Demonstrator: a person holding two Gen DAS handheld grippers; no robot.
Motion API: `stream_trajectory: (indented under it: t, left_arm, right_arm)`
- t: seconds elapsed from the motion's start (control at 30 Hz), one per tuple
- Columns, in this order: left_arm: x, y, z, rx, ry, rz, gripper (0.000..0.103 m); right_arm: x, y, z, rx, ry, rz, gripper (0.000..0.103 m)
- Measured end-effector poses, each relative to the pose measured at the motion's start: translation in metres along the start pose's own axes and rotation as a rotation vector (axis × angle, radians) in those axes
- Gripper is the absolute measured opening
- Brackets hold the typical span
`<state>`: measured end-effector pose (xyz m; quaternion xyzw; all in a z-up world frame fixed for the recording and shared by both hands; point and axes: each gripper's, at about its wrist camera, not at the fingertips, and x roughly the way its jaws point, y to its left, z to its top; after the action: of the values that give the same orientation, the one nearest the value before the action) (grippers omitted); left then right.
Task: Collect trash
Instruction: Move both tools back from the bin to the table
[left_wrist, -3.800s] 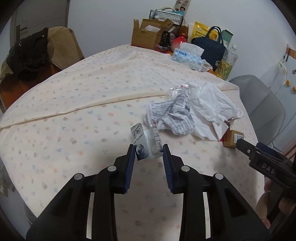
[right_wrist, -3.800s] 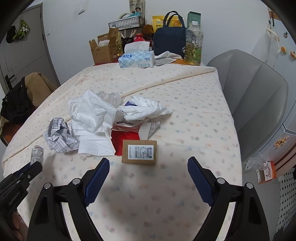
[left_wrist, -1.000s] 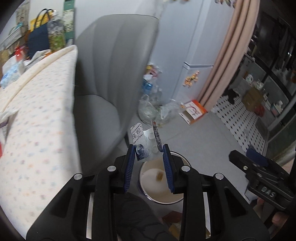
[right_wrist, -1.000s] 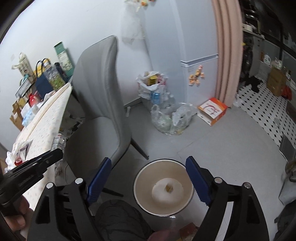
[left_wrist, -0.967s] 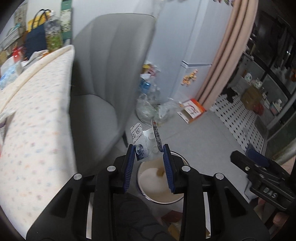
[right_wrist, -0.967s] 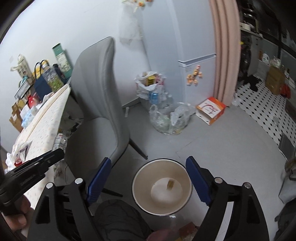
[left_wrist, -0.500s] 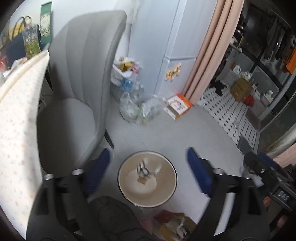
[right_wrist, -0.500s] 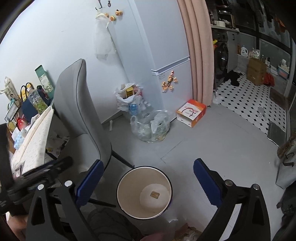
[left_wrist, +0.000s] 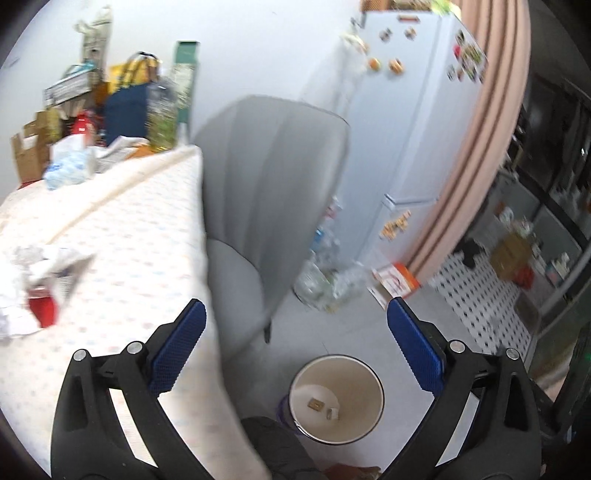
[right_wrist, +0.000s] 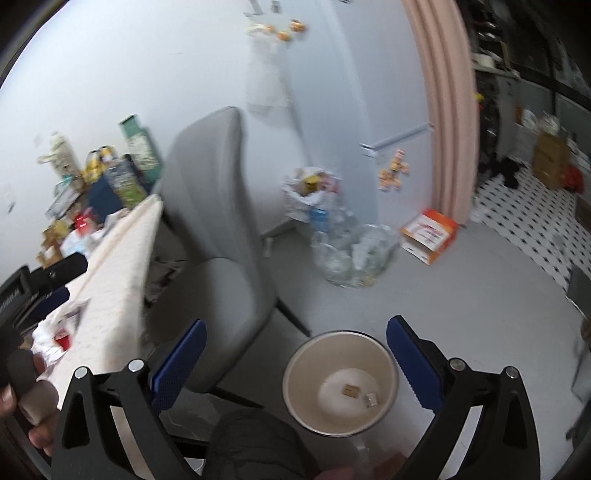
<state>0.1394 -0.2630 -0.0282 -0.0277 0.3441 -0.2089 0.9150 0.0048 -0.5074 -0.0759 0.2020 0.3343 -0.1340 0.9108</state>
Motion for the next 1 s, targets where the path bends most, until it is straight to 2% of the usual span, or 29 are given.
stream_trajectory:
  t: [0.17,0.3,0.43,0.57,0.8,1.0]
  left_arm:
    - [-0.034,0.041,0.001,-0.080,-0.067,0.051,0.098]
    - [-0.054,0.071,0.000,-0.115,-0.095,0.088,0.098]
    - [-0.073,0.099,-0.004,-0.146,-0.126,0.129,0.098]
    - [-0.089,0.125,-0.008,-0.165,-0.148,0.159,0.098]
    - [-0.120,0.179,-0.017,-0.220,-0.173,0.227,0.098]
    - [-0.148,0.231,-0.030,-0.315,-0.192,0.271,0.097]
  right_arm:
    - [-0.002,0.044,-0.001,-0.080,-0.019,-0.013,0.096]
    - [-0.004,0.074,0.001,-0.110,-0.019,0.039,0.096]
    - [-0.010,0.108,-0.002,-0.173,-0.020,0.131,0.096]
    - [-0.014,0.139,-0.004,-0.204,-0.047,0.141,0.096]
    - [-0.018,0.192,-0.010,-0.274,-0.033,0.224,0.096]
    - [-0.022,0.231,-0.017,-0.338,-0.037,0.280,0.096]
